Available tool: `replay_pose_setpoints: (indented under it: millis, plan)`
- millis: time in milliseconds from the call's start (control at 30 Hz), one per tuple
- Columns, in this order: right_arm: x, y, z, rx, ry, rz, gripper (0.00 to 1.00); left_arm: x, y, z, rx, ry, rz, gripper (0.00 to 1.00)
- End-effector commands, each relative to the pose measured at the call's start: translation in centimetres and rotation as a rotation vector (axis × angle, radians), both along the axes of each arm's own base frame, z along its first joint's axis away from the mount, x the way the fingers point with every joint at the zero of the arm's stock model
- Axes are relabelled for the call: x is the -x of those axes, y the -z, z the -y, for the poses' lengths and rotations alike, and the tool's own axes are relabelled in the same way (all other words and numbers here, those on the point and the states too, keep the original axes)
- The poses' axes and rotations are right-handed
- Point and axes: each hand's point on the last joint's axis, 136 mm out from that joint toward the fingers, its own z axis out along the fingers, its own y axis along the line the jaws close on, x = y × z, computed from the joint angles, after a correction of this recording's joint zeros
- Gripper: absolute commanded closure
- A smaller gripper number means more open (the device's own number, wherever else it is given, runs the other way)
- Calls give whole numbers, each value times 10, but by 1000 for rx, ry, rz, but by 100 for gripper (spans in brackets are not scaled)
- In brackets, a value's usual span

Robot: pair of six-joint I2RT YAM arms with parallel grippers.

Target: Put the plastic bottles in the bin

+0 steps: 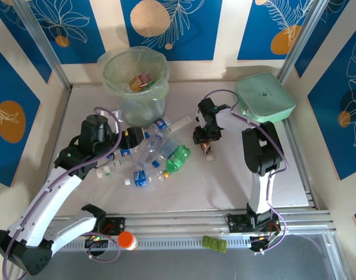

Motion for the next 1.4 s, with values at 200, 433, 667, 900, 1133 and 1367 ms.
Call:
replay_pose_setpoints:
  millis: [200, 433, 667, 900, 1133, 1367]
  plan:
    - [11, -120, -10, -298, 100, 250, 51, 16, -33, 28, 95, 191, 103, 23]
    - [44, -227, -31, -688, 142, 358, 55, 27, -46, 68, 202, 349, 126, 17]
    - [75, -286, -47, -972, 133, 360, 56, 29, -51, 110, 322, 466, 112, 5]
    - [101, -310, -66, -1122, 83, 331, 57, 42, -65, 146, 409, 614, 131, 2]
    - [117, -327, -75, -1176, 36, 381, 57, 51, -67, 178, 511, 712, 87, 3]
    - [124, -334, -78, -1199, 29, 414, 57, 52, -71, 191, 553, 739, 74, 8]
